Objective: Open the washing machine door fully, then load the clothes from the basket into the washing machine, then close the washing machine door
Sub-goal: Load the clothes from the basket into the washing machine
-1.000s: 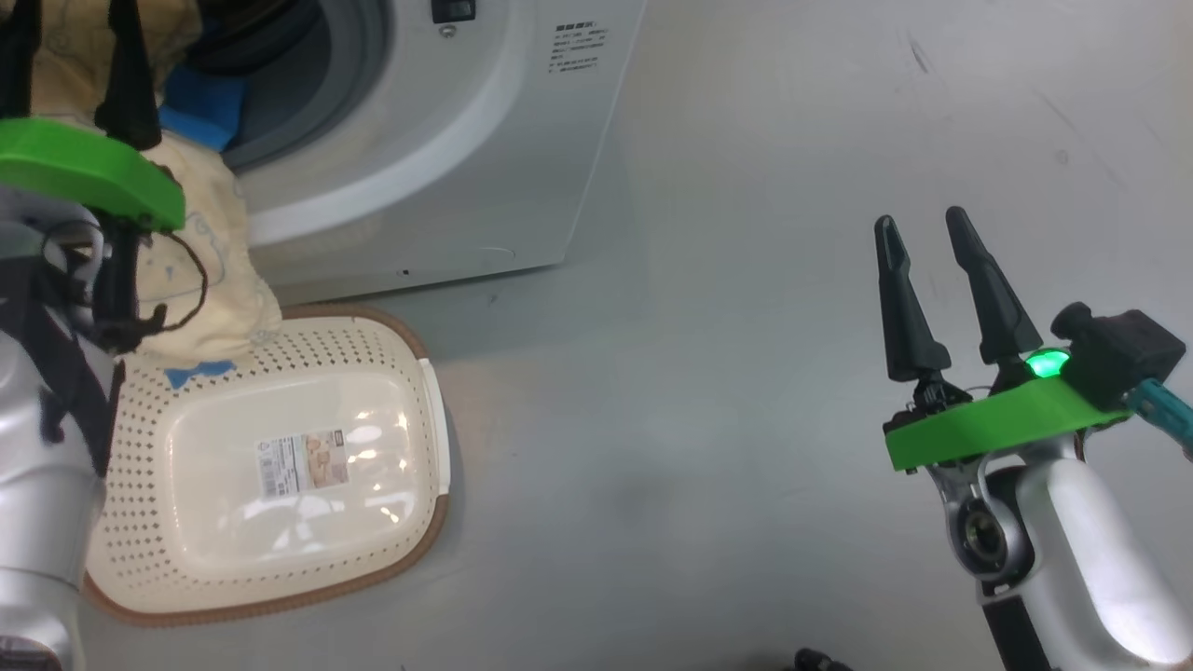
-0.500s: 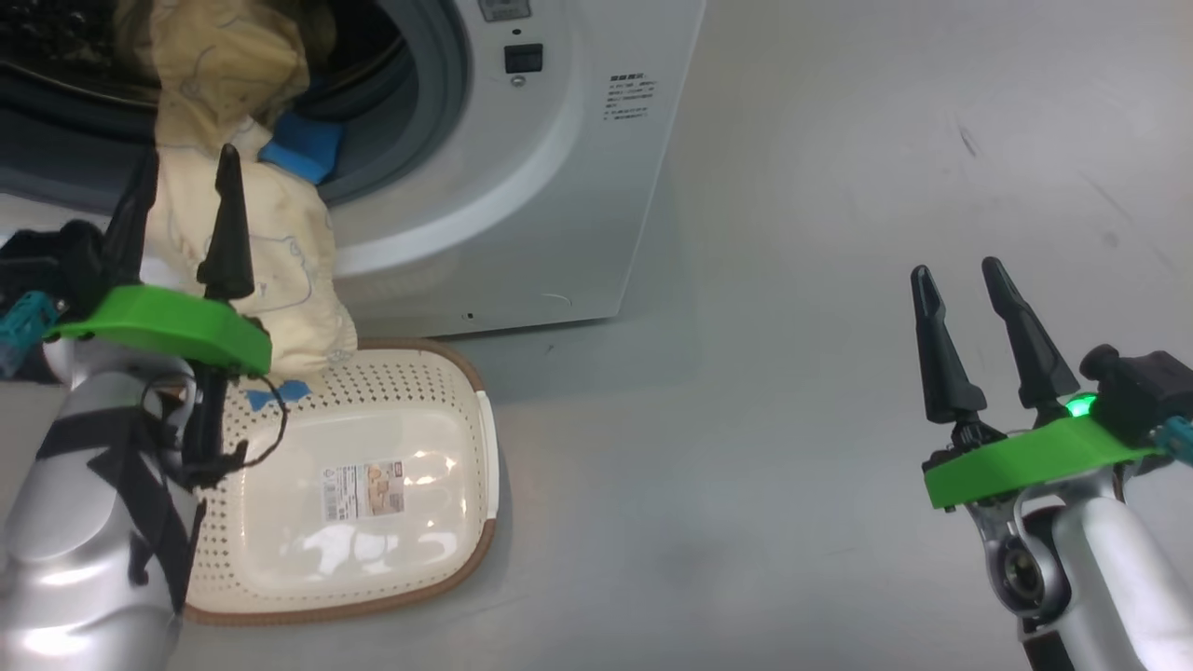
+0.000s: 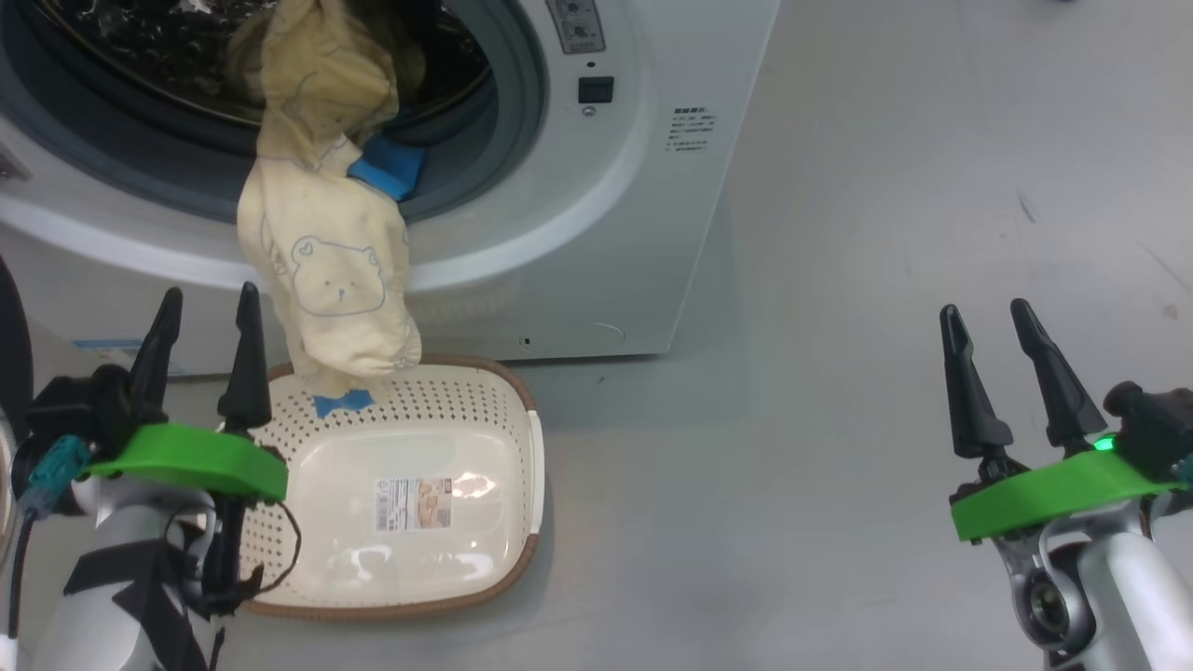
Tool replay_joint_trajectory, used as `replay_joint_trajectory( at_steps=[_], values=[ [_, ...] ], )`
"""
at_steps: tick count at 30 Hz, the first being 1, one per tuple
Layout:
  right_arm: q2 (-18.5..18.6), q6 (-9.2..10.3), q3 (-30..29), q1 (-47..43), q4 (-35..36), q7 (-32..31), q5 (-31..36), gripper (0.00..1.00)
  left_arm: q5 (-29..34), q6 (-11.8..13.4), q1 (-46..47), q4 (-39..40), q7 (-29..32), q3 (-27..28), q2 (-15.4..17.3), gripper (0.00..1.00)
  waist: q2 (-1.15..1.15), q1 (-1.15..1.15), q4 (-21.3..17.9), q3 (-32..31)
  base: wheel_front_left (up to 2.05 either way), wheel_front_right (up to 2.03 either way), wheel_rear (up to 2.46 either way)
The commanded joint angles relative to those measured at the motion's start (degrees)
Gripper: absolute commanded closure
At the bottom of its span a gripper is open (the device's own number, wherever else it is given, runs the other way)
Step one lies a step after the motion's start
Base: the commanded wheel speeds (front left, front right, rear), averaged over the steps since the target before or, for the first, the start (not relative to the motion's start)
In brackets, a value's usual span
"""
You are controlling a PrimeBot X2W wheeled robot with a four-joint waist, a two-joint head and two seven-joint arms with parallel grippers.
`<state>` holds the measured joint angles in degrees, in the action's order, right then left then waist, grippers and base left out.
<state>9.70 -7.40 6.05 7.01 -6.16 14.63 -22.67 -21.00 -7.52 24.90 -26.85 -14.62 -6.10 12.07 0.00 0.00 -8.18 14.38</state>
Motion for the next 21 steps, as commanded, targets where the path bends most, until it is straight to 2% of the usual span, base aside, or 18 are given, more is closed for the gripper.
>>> replay_joint_trajectory(
  at_steps=[1, 21],
  values=[
    [1.6, -0.09, 0.6, -0.5, 1.8, 0.4, 0.4, 0.00, 0.5, 0.0, 0.3, 2.3, -0.4, 2.4, 1.4, 0.00, 0.00, 0.00, 0.6, -0.7, 0.00, 0.00, 0.00],
    [3.4, -0.09, -0.2, -3.5, 2.0, 0.4, 0.1, 0.00, 2.0, 0.0, -16.0, 14.6, -0.4, 8.3, -0.3, 0.00, 0.00, 0.00, 2.5, -4.5, 0.00, 0.00, 0.00]
  ],
)
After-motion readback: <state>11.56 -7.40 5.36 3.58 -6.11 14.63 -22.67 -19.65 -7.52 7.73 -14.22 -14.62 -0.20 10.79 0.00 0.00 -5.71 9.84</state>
